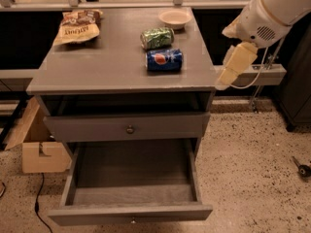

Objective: Place pepsi can into middle drawer

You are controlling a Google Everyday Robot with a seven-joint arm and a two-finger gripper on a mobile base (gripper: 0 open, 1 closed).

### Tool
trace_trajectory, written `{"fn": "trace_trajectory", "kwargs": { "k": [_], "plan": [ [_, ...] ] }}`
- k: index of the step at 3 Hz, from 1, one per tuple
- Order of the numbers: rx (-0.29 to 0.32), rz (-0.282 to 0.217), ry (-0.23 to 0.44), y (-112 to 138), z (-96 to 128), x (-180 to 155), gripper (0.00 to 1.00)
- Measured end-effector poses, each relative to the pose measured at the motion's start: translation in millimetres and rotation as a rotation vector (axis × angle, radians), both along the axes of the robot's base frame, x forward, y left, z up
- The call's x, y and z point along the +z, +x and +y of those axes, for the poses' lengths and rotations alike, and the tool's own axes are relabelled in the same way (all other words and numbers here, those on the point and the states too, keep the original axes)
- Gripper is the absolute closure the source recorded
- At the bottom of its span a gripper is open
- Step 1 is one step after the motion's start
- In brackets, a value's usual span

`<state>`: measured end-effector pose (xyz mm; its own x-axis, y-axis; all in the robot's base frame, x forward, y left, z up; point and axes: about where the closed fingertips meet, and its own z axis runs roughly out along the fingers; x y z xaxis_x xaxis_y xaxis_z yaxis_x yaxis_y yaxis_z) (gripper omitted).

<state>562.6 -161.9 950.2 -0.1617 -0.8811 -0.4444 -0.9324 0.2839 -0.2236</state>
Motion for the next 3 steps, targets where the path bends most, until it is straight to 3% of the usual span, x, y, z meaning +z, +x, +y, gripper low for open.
{"fn": "trace_trajectory", "kwargs": {
  "k": [1,2,3],
  "plan": [
    [0.008,-0.003,0.054,35,17,-7,0.0],
    [0.008,-0.003,0.054,35,17,-7,0.0],
    [0.006,-0.005,0.019,67,27,-22,0.0]
  ]
}}
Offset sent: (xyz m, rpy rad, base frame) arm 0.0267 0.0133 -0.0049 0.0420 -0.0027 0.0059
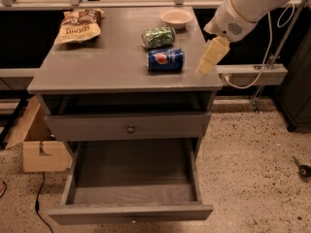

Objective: Place pepsi can into middle drawer

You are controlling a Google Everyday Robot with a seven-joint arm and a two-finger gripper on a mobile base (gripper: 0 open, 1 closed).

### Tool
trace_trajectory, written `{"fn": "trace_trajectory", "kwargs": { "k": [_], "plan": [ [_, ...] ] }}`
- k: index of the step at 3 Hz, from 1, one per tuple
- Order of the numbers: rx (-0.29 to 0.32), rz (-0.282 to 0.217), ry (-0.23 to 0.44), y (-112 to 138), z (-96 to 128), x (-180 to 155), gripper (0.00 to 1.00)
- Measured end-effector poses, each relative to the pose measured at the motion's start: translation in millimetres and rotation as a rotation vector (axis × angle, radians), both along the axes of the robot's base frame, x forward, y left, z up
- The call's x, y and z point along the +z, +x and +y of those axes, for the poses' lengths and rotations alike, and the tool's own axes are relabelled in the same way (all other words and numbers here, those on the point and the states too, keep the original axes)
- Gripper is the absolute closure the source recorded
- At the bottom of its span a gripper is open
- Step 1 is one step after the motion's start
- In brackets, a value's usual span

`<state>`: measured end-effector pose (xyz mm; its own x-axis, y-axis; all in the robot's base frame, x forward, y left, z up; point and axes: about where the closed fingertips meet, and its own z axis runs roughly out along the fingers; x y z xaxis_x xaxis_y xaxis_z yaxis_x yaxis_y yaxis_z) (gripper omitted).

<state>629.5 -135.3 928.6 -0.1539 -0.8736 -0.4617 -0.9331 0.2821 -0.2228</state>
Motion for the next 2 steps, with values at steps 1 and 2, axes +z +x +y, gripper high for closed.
{"fn": "trace_trajectory", "kwargs": {
  "k": [1,2],
  "plan": [
    [-0.026,-0.001,-0.036,41,10,-19,0.0],
    [-0.047,0.015,-0.038,73,23,-42,0.0]
  ]
}}
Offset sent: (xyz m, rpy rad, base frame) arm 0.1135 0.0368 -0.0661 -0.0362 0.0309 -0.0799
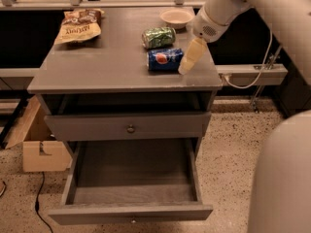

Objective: Place pepsi can into middle drawer

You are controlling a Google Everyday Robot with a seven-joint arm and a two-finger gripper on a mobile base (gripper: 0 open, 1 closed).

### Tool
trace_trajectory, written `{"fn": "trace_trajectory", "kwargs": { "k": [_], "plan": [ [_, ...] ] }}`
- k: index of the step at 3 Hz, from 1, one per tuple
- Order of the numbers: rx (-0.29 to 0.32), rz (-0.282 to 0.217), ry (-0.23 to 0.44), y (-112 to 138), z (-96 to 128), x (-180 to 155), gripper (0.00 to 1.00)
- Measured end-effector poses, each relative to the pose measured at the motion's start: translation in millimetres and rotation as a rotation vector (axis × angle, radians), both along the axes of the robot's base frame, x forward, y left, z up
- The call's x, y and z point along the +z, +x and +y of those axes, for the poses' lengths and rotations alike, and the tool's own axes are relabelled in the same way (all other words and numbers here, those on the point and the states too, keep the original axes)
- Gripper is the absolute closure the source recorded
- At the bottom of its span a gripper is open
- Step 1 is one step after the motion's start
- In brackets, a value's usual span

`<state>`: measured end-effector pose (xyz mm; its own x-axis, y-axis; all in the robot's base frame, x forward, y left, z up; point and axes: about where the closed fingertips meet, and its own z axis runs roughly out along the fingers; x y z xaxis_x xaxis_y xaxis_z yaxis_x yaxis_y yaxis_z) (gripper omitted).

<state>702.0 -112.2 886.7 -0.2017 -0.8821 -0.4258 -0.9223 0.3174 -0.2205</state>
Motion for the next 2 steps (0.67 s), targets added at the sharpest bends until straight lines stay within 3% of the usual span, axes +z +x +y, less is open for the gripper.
{"fn": "trace_trajectory", "kwargs": {
  "k": [1,2],
  "plan": [
    [-0.006,0.045,-0.009,26,16,-30,0.03],
    [0.0,0.069,-0.006,34,26,-44,0.25]
  ]
}}
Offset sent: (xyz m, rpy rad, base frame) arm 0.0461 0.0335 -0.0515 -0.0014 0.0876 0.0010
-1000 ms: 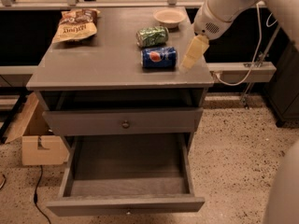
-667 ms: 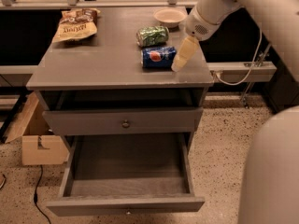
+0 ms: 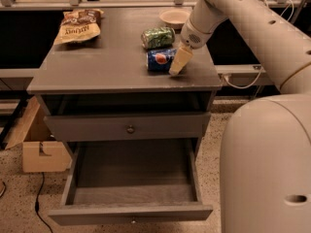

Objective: Place pepsi can into middle drawer

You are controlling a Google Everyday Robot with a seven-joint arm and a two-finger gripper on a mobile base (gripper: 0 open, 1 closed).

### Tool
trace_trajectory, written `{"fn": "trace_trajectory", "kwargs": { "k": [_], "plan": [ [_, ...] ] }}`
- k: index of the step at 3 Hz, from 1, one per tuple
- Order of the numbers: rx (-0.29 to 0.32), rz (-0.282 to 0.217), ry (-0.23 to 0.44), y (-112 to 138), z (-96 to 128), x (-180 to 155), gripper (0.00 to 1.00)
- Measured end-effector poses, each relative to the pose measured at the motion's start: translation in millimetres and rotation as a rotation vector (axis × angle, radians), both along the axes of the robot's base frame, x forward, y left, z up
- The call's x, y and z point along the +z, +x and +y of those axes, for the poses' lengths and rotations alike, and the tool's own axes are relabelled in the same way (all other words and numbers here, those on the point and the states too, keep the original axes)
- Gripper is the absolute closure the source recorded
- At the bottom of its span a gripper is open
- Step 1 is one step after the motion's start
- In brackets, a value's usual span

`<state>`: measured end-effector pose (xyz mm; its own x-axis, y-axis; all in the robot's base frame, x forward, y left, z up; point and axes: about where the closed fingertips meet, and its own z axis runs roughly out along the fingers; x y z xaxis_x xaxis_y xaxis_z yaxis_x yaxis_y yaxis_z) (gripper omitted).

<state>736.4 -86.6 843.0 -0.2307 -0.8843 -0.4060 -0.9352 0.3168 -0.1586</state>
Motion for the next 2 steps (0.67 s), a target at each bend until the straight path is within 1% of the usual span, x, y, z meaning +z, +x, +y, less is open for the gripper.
{"fn": "trace_trajectory", "kwargs": {
  "k": [1,2],
  "plan": [
    [0.049,-0.033,0.034,-3,20,13,0.56],
    [0.099,-0.066,0.077,-16,35,30,0.8]
  ]
}}
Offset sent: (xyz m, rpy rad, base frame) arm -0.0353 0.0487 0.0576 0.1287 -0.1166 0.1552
